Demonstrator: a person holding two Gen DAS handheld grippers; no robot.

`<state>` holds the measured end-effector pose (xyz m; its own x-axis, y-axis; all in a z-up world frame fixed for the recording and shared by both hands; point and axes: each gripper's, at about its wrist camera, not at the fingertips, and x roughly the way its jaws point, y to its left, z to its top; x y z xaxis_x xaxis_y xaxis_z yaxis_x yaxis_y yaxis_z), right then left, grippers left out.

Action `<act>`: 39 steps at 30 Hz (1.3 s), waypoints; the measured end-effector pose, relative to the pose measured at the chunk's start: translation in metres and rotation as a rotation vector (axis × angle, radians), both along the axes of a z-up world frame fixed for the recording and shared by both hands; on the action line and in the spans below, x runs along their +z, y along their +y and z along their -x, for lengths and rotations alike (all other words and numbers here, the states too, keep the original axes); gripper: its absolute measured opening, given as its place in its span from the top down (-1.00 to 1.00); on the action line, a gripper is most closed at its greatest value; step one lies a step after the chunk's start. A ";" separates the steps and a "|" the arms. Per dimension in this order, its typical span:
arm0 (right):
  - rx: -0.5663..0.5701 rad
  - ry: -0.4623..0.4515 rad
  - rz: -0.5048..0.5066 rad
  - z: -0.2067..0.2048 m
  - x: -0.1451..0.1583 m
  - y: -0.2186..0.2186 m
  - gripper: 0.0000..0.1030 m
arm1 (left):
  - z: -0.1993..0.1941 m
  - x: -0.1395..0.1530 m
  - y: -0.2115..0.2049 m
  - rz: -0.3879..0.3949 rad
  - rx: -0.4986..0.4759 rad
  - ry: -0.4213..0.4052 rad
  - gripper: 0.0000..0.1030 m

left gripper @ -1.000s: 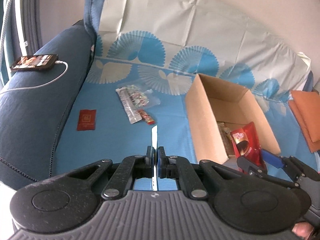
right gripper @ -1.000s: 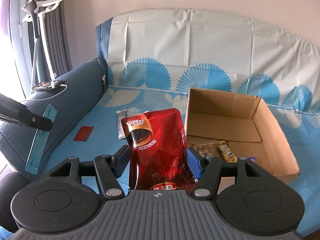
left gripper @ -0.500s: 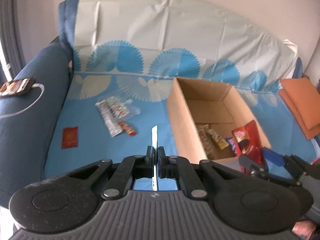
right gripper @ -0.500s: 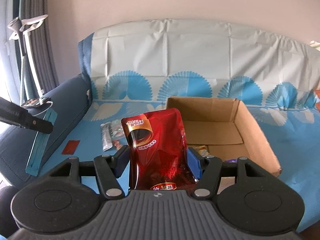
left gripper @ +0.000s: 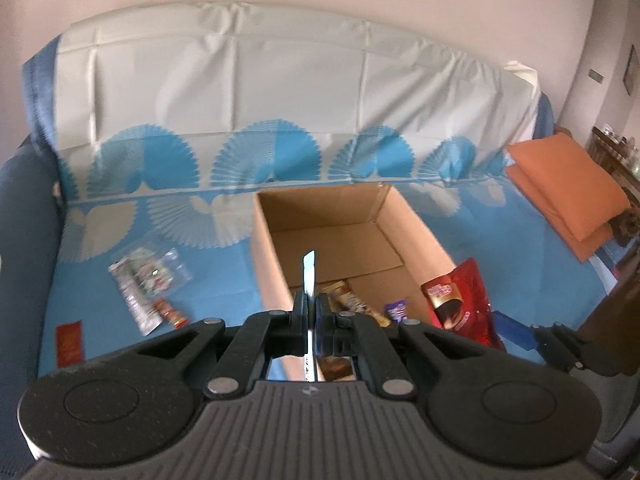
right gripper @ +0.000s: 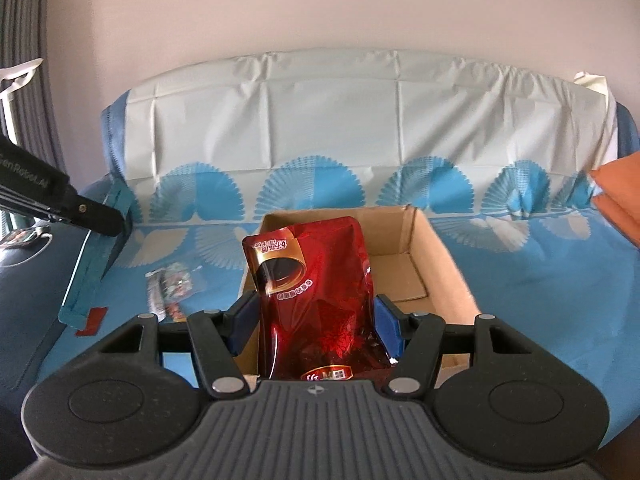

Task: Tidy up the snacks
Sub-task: 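Open the left tool over the box while the right tool releases the red pouch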

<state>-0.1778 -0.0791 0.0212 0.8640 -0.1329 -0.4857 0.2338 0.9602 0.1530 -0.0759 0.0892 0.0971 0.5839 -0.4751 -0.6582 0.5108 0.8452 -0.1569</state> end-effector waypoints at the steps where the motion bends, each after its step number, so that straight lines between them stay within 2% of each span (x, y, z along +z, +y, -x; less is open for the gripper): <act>1: -0.006 0.000 -0.001 -0.002 -0.001 -0.004 -0.25 | -0.003 0.000 -0.007 0.003 -0.011 0.001 0.94; 10: -0.059 0.011 -0.012 -0.019 -0.014 -0.039 -0.25 | -0.035 -0.010 -0.059 -0.004 -0.061 0.020 0.94; 15: -0.076 0.018 -0.019 -0.033 -0.022 -0.057 -0.25 | -0.055 -0.026 -0.080 -0.012 -0.076 0.055 0.94; 24: -0.085 0.035 -0.017 -0.060 -0.035 -0.077 -0.25 | -0.087 -0.058 -0.107 -0.020 -0.092 0.119 0.94; 39: -0.100 0.103 -0.030 -0.101 -0.073 -0.095 -0.26 | -0.125 -0.104 -0.141 -0.056 -0.104 0.166 0.94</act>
<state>-0.0772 -0.1745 -0.0521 0.7921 -0.2006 -0.5764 0.3445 0.9266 0.1509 0.0488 -0.0517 -0.0073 0.4154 -0.4870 -0.7683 0.5667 0.7992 -0.2002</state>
